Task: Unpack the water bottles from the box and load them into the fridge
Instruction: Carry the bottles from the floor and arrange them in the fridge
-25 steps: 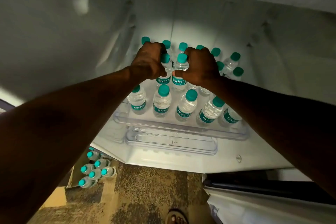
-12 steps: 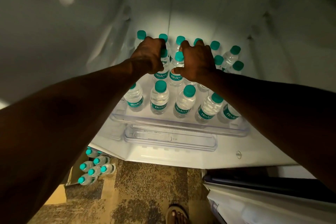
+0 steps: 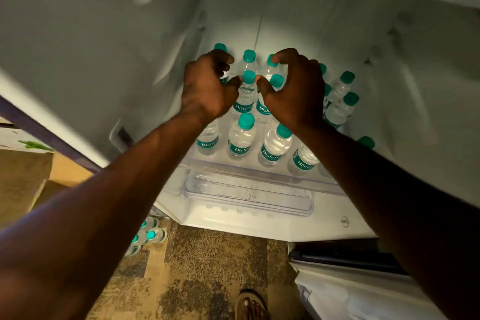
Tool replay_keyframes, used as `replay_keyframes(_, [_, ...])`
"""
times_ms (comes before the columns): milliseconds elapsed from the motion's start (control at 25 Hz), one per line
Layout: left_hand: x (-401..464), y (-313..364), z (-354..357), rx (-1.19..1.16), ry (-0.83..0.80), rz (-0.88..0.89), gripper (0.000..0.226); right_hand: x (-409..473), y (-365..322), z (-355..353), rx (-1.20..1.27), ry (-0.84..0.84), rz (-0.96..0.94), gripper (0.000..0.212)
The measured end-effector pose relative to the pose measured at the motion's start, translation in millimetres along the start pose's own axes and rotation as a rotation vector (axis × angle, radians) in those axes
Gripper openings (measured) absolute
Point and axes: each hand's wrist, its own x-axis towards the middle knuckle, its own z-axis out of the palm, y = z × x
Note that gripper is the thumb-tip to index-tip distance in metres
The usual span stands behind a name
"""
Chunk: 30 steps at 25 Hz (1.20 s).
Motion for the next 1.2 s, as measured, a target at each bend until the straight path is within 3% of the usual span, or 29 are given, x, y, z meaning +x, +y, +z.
replay_keyframes(120, [-61, -5, -25, -0.182, 0.079, 0.075, 0.037, -45, -28, -9, 0.138, 0.053, -0.003, 0.042])
replay_keyframes(440, [-185, -65, -71, -0.064, 0.023, 0.111, 0.033, -173, -85, 0, 0.249, -0.121, -0.049, 0.052])
replay_keyframes(640, [-258, -129, -102, 0.26, -0.02, -0.101, 0.043, -253, -106, 24, 0.194, -0.448, -0.03, 0.071])
replay_keyframes(920, [-327, -250, -136, 0.514, -0.3, -0.439, 0.075, -344, -138, 95, 0.04, -0.892, -0.008, 0.074])
replay_keyframes(1040, [-336, -295, -144, 0.55, -0.315, -0.521, 0.074, -363, -151, 141, 0.012, -0.975, -0.008, 0.078])
replay_keyframes(1200, [-330, -375, -145, 0.579, -0.353, -0.598, 0.067, -389, -155, 220, 0.005, -0.96, -0.075, 0.078])
